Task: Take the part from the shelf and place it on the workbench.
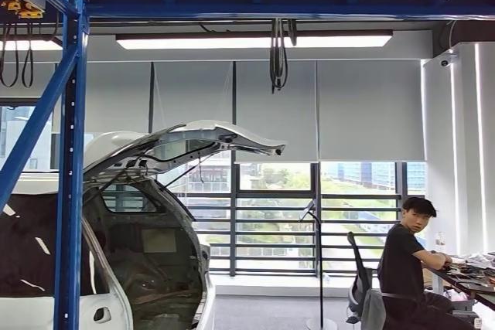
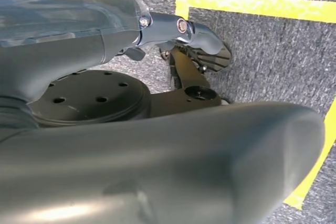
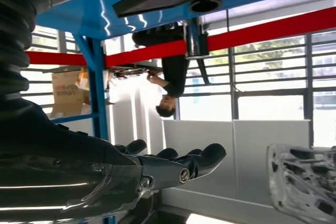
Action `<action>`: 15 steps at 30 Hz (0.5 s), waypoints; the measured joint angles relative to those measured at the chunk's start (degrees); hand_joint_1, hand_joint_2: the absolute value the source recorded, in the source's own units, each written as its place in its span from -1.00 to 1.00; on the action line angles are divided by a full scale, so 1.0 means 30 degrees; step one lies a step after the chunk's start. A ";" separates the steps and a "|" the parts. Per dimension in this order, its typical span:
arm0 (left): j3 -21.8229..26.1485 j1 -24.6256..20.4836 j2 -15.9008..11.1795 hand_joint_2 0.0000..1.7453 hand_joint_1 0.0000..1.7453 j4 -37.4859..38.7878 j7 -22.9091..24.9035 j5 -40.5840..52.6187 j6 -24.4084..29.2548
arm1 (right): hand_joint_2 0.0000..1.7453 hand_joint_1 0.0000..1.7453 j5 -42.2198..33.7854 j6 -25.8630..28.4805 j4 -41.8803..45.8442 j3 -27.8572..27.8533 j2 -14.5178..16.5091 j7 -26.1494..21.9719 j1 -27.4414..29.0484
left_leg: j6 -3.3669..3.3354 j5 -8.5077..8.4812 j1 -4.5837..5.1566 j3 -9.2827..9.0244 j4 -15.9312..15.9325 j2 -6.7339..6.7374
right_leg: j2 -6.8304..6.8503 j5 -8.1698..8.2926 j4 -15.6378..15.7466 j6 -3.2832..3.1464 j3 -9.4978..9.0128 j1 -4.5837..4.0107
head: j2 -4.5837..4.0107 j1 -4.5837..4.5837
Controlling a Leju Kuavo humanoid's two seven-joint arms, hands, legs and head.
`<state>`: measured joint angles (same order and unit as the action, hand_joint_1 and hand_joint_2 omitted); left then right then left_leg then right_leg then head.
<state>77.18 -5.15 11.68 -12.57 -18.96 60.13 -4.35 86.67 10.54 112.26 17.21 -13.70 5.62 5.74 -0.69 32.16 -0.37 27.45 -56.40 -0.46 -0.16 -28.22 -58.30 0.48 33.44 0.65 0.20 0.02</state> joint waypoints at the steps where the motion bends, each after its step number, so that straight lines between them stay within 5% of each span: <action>1: 0.0000 0.0000 -0.0013 -1.00 -1.00 0.0000 -0.0011 0.0000 0.0002 | 1.00 -1.00 0.0038 0.0011 0.0038 -0.0312 0.0047 0.0036 0.0167 | 0.0000 0.0000 0.0000 -0.0001 0.0000 0.0000 | 0.0000 0.0000 0.0000 0.0000 0.0000 0.0000 | 0.0000 0.0000; 15: 0.0000 -0.0005 -0.0189 -1.00 -1.00 0.0000 -0.0166 0.0144 0.0007 | 1.00 -1.00 -0.0528 -0.0725 -0.1215 -0.3383 0.0626 -0.0337 0.0650 | 0.0001 0.0001 -0.0002 -0.0003 0.0000 0.0001 | -0.0001 0.0000 0.0001 0.0000 -0.0011 0.0000 | 0.0000 0.0000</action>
<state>77.18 -5.16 11.11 -12.57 -19.45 60.56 -4.33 85.09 8.36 108.62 7.06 -11.82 4.61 7.69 -0.68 32.17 -0.37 27.44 -56.40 -0.46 -0.17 -28.22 -58.30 0.48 33.40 0.65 0.20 0.02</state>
